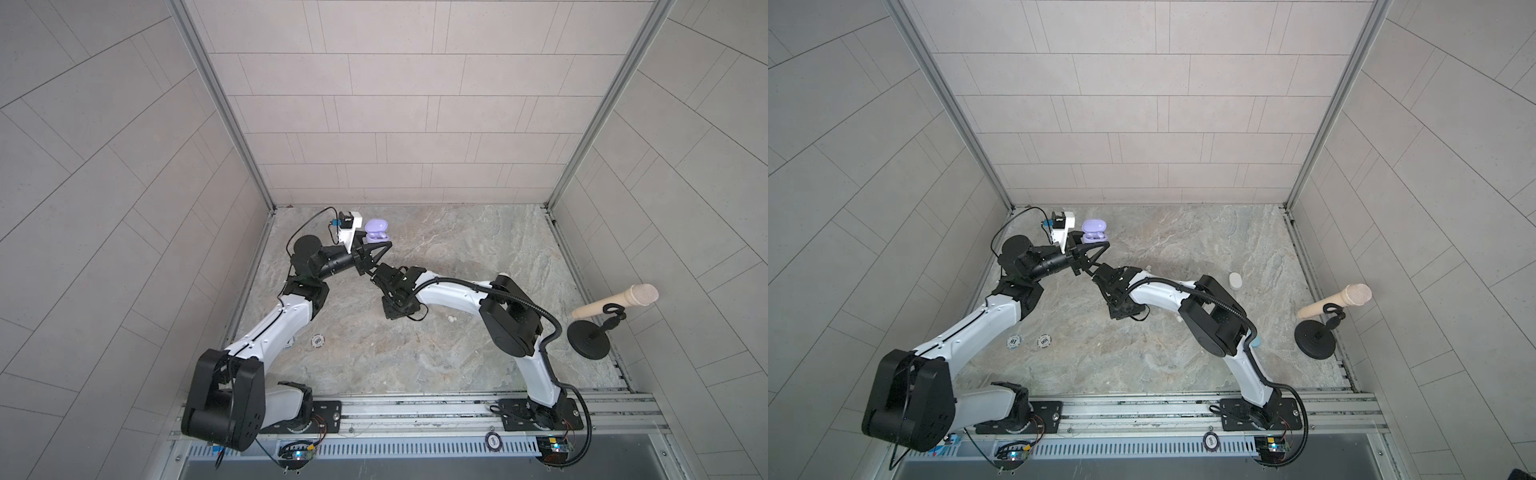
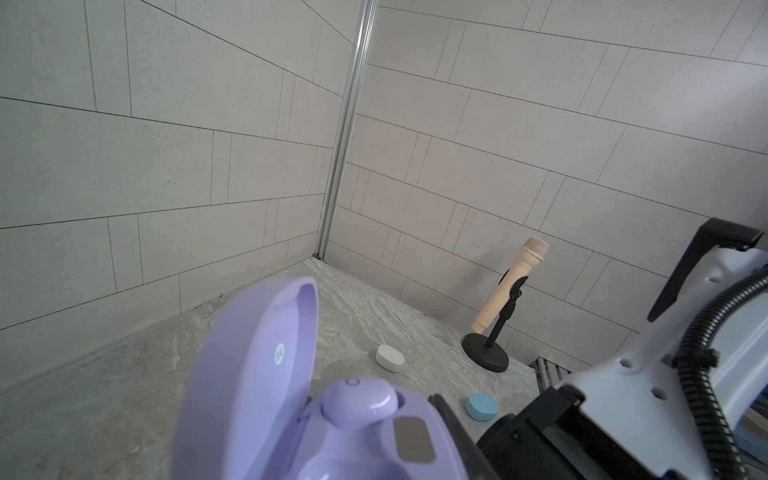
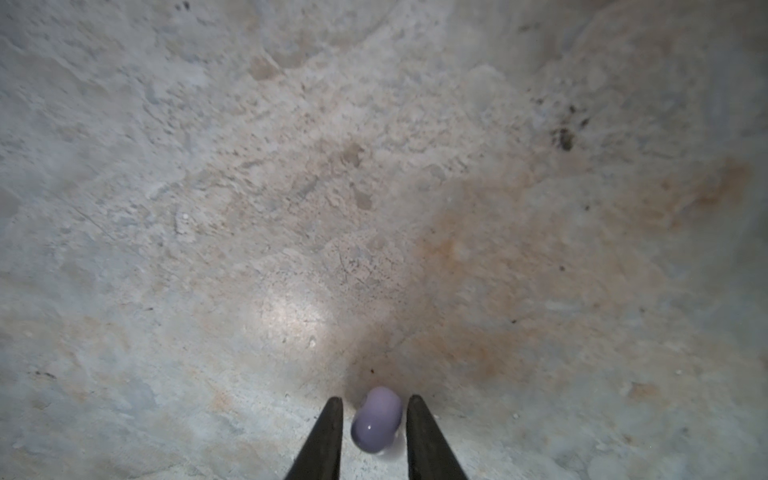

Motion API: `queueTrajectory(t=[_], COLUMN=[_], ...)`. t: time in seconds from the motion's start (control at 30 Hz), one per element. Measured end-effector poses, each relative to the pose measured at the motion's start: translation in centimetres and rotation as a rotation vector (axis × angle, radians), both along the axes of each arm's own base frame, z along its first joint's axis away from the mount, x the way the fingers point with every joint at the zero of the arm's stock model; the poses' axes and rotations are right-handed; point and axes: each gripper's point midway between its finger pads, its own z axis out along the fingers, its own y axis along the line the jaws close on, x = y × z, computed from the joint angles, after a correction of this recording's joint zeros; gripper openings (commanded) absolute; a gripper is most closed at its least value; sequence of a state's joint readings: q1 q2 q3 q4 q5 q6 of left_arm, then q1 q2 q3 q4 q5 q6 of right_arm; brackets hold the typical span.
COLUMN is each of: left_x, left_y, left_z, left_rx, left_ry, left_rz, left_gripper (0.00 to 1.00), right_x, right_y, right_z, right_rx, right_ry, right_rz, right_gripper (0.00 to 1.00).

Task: Insert the wireless bluetooth earbuds into the charging case
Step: 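Align the right gripper on the lilac earbud and close on it, then lift the lilac earbud and carry it to the case in the left gripper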

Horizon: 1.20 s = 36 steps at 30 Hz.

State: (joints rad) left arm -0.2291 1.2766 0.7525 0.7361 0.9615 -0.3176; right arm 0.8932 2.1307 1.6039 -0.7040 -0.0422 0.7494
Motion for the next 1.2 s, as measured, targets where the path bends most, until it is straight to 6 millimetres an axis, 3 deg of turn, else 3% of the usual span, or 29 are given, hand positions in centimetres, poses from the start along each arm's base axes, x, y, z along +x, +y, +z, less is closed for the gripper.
queueTrajectory(t=[0.47,0.9,1.03,1.2], left_x=[0.0,0.0,-0.1,-0.5], left_y=[0.0,0.0,-0.2,-1.0], left_z=[0.0,0.2,0.2,0.0], left_rx=[-0.003,-0.006,-0.006,-0.001], left_ry=[0.005,-0.008,-0.007,-0.005], left_rz=[0.000,0.001,-0.005,-0.027], left_gripper=[0.09,0.09,0.10,0.10], right_x=[0.0,-0.5,-1.2,-1.7], right_y=[0.2,-0.7,-1.9,-3.1], right_z=[-0.3,0.0,1.3,4.2], right_rx=[-0.020,-0.029,-0.021,0.026], right_ry=[0.000,-0.013,-0.018,-0.053], right_rz=[0.003,0.028,0.028,0.020], right_gripper=[0.20,0.19,0.18,0.17])
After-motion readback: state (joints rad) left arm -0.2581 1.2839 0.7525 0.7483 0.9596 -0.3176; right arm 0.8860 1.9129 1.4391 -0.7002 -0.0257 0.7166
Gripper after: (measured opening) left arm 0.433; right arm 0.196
